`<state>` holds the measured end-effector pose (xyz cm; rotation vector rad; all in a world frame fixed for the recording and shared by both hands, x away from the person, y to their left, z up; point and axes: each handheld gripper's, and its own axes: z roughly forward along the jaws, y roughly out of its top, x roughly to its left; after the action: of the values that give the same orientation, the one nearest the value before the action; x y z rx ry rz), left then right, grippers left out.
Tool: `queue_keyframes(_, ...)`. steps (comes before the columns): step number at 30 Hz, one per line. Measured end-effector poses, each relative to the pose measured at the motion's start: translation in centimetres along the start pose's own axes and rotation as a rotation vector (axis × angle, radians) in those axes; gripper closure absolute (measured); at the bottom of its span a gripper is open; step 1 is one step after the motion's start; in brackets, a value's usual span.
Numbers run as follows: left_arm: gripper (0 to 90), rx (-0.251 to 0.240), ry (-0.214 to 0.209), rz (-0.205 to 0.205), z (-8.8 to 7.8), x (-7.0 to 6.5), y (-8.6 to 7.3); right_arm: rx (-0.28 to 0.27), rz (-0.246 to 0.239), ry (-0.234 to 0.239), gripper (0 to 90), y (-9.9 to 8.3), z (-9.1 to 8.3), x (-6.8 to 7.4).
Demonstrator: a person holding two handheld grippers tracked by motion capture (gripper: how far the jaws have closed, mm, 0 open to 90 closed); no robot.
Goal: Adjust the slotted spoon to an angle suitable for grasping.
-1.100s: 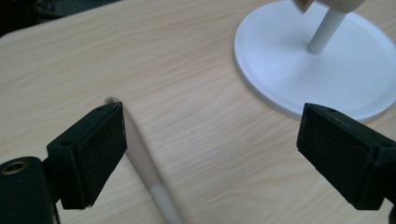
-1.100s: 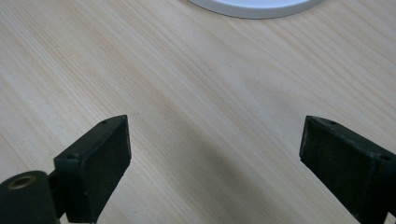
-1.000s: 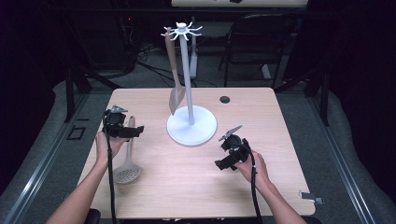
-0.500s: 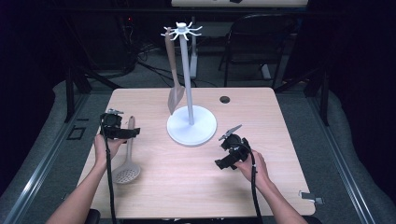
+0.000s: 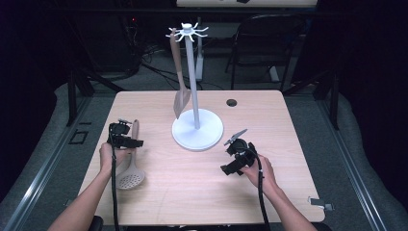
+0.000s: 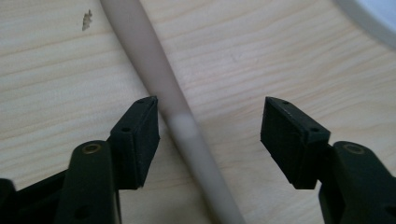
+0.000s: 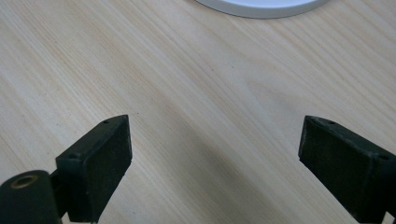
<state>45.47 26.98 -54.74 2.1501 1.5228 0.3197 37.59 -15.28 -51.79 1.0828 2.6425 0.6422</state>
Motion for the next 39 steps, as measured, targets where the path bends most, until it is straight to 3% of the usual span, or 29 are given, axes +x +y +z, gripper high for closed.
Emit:
queue_keyframes(5, 50.5, 0.040, 0.050, 0.019, 1.0, 0.3, -0.1, 0.000, -0.001, -0.002, 9.4, -0.1, 0.1, -0.1)
queue_keyframes(6, 50.5, 0.037, 0.053, 0.013, 1.0, 0.4, -0.1, 0.006, 0.002, 0.002, 9.4, 0.0, 0.0, -0.1)
queue_keyframes(8, 58.9, 0.047, 0.054, -0.001, 1.2, 0.7, -0.3, 0.006, -0.001, 0.000, 9.5, 0.0, 0.0, -0.1)
queue_keyframes(15, 60.9, 0.057, 0.072, -0.002, 1.1, 0.6, -0.2, -0.013, 0.009, 0.008, 9.6, -0.1, 0.3, 0.1)
queue_keyframes(25, 64.0, 0.052, 0.025, -0.030, 0.9, 0.9, -0.4, 0.014, 0.003, 0.005, 9.7, -0.1, 0.2, -0.1)
queue_keyframes(30, 68.0, 0.079, -0.021, -0.022, 0.4, 0.5, -0.7, 0.017, 0.005, 0.005, 9.8, -0.1, 0.2, -0.1)
queue_keyframes(39, 72.6, 0.105, -0.059, 0.002, -0.1, -0.1, -1.3, 0.007, 0.007, 0.007, 9.8, -0.2, 0.0, -0.1)
